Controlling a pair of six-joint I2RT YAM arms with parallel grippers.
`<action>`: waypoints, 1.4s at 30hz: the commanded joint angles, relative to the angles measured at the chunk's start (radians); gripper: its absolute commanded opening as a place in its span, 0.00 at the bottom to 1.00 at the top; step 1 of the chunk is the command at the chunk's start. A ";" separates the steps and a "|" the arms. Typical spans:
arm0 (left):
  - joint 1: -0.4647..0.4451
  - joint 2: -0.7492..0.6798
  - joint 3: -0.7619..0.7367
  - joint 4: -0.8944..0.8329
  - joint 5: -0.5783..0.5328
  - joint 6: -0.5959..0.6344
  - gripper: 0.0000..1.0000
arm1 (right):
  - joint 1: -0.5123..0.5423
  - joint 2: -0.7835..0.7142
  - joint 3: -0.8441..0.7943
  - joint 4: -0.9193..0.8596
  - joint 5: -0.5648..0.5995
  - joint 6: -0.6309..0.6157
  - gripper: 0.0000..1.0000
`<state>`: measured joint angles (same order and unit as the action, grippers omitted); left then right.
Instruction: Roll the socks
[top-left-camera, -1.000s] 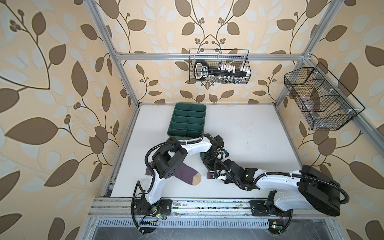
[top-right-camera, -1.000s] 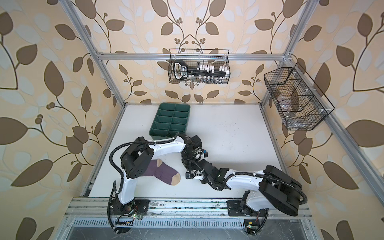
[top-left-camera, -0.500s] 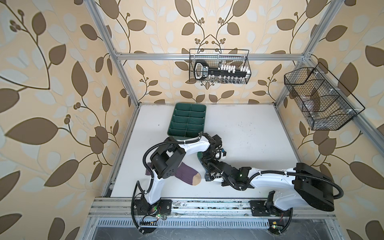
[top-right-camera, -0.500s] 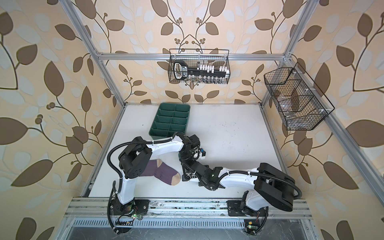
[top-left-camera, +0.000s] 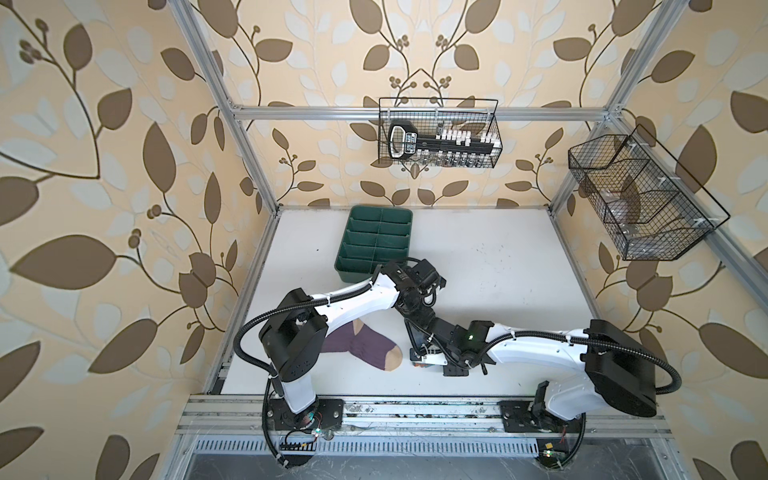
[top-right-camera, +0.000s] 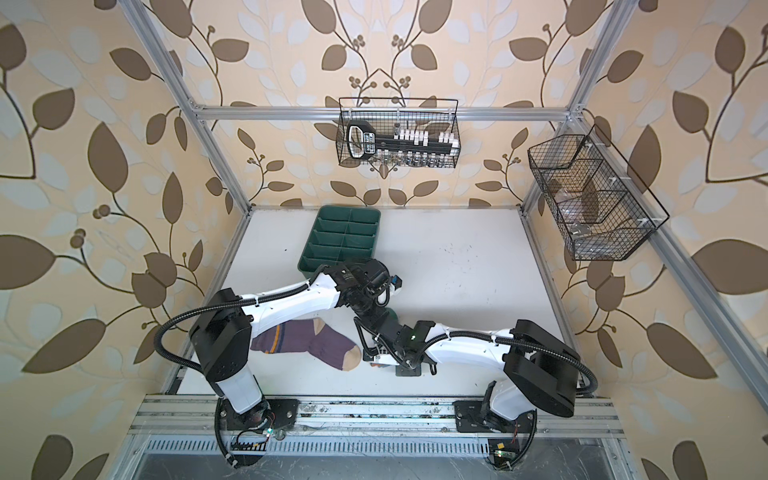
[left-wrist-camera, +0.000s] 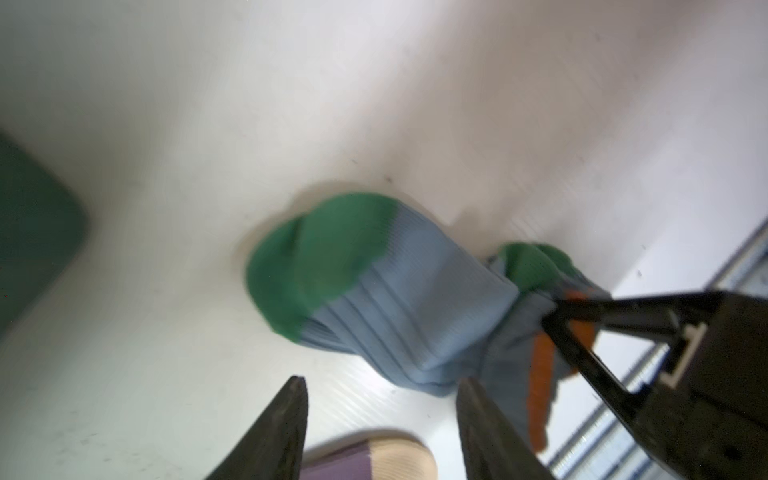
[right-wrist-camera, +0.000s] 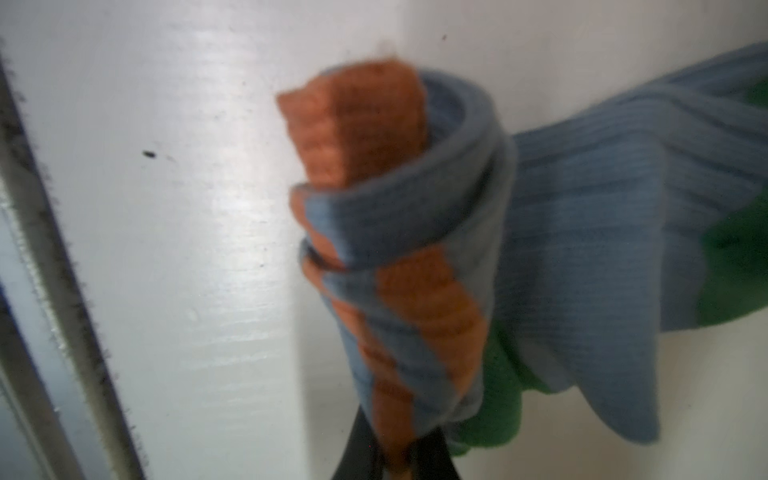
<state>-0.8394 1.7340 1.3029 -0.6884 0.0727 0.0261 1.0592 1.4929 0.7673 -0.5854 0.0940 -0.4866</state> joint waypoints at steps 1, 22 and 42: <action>0.002 0.015 0.034 0.054 -0.084 -0.021 0.55 | 0.009 0.040 -0.025 -0.171 -0.134 0.019 0.00; 0.003 0.094 0.100 -0.129 0.146 0.031 0.48 | -0.087 0.197 0.193 -0.346 -0.247 0.005 0.00; 0.002 0.281 0.144 -0.030 0.066 0.002 0.52 | -0.116 0.222 0.202 -0.327 -0.245 -0.007 0.00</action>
<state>-0.8375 2.0132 1.4273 -0.7326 0.2150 0.0441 0.9497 1.6806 0.9802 -0.8978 -0.1577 -0.4759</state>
